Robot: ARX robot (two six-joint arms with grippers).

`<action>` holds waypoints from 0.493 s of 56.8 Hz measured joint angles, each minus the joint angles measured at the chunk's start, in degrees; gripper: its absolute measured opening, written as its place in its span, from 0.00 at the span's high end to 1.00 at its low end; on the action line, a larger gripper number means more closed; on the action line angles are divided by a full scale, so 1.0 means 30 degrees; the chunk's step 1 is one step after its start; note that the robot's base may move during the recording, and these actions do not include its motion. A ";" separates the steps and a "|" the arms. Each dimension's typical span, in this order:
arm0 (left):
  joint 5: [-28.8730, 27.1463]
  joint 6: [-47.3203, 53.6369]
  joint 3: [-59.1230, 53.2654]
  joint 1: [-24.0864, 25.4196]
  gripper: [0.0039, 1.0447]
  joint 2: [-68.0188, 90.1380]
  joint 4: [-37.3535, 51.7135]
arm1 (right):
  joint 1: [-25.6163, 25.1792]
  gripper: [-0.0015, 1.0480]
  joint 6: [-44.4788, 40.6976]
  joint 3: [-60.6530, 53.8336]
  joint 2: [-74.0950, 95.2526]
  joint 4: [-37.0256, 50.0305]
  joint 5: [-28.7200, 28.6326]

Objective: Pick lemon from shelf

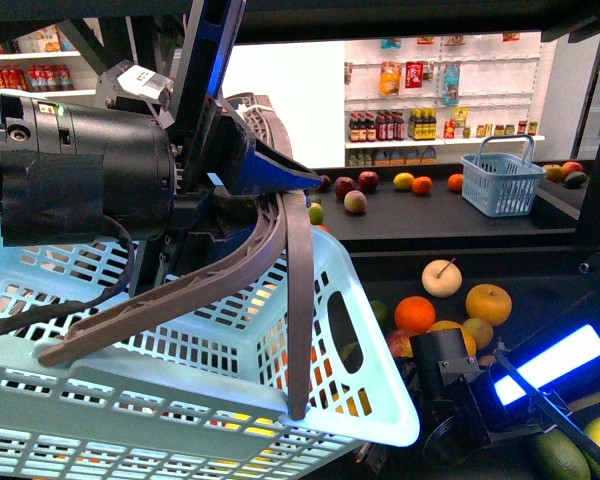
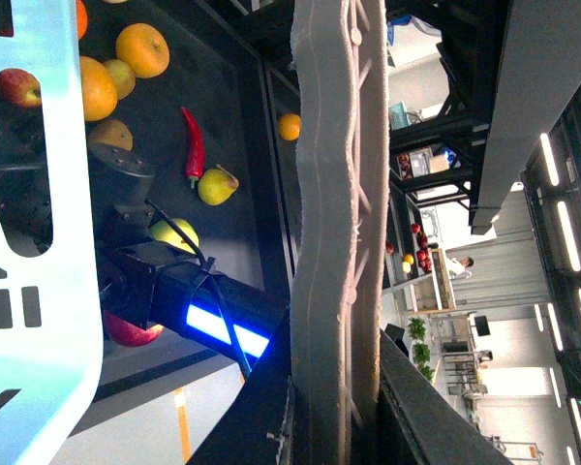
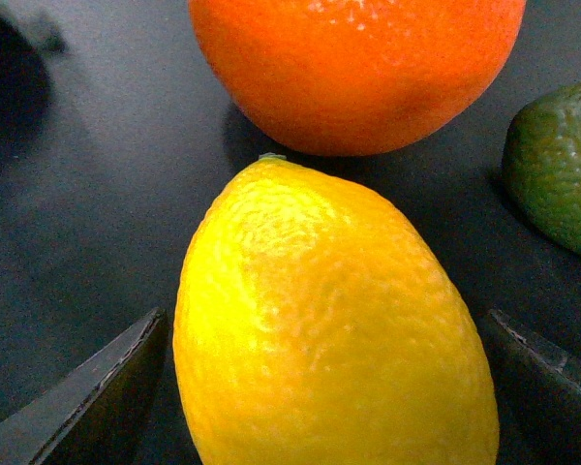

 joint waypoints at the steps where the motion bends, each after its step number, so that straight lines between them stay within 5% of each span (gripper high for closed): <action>1: 0.0000 0.0007 0.0000 0.0000 0.88 0.0000 0.0000 | 0.0007 0.10 0.0124 0.0015 0.0000 0.0000 -0.0015; 10: -0.0007 0.0000 0.0000 0.0000 0.88 0.0000 0.0000 | 0.0007 0.31 0.0313 -0.0066 0.0000 -0.0197 -0.0066; 28: 0.0000 0.0007 0.0000 0.0000 0.88 0.0000 0.0000 | -0.0889 0.36 0.2361 -0.5129 -0.3235 0.3410 0.0561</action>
